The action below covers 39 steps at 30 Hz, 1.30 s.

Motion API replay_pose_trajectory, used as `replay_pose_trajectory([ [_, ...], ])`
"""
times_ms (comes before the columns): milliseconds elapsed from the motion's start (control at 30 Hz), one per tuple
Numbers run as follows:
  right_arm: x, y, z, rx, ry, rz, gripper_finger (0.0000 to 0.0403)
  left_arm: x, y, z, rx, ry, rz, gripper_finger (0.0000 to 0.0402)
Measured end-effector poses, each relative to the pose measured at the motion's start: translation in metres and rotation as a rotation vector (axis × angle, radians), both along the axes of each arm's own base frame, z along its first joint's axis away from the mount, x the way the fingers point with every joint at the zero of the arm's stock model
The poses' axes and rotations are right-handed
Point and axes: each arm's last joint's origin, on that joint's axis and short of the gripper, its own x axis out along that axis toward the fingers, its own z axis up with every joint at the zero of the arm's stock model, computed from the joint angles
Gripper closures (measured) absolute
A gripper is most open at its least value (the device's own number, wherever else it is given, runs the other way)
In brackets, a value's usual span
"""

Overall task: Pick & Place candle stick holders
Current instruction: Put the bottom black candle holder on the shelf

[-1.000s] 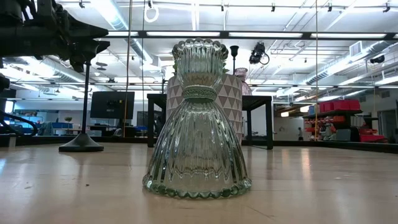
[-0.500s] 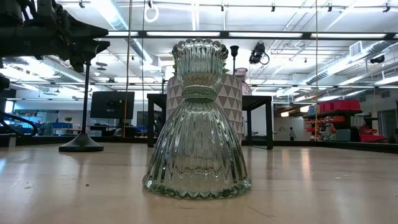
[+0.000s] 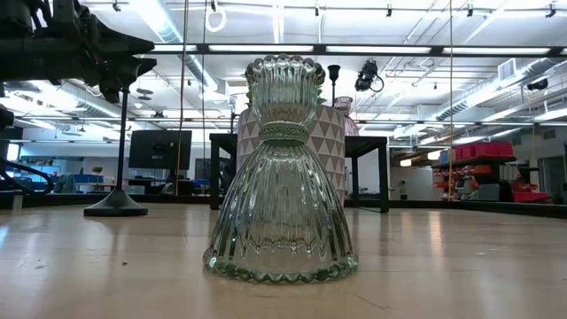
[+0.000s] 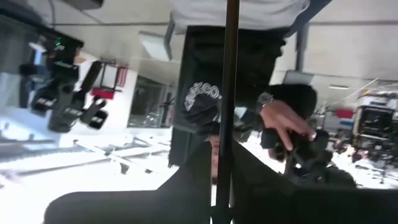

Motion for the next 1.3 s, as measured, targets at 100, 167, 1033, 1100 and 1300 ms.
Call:
replay_pose_trajectory([
  [100, 0.007, -0.006, 0.004, 0.024, -0.018, -0.038, 0.0385, 0.0, 0.0, 0.0, 0.0, 0.0, 0.0, 0.0211],
  [167, 0.014, -0.012, 0.008, 0.046, -0.038, -0.074, 0.0385, 0.0, 0.0, 0.0, 0.0, 0.0, 0.0, 0.0211],
  [1033, 0.072, -0.094, 0.049, 0.336, -0.305, -0.29, 0.0385, 0.0, 0.0, 0.0, 0.0, 0.0, 0.0, 0.0211],
  [1100, 0.075, -0.104, 0.05, 0.337, -0.312, -0.28, 0.0385, 0.0, 0.0, 0.0, 0.0, 0.0, 0.0, 0.0211],
  [1300, 0.081, -0.132, 0.053, 0.316, -0.368, -0.166, 0.0385, 0.0, 0.0, 0.0, 0.0, 0.0, 0.0, 0.0211],
])
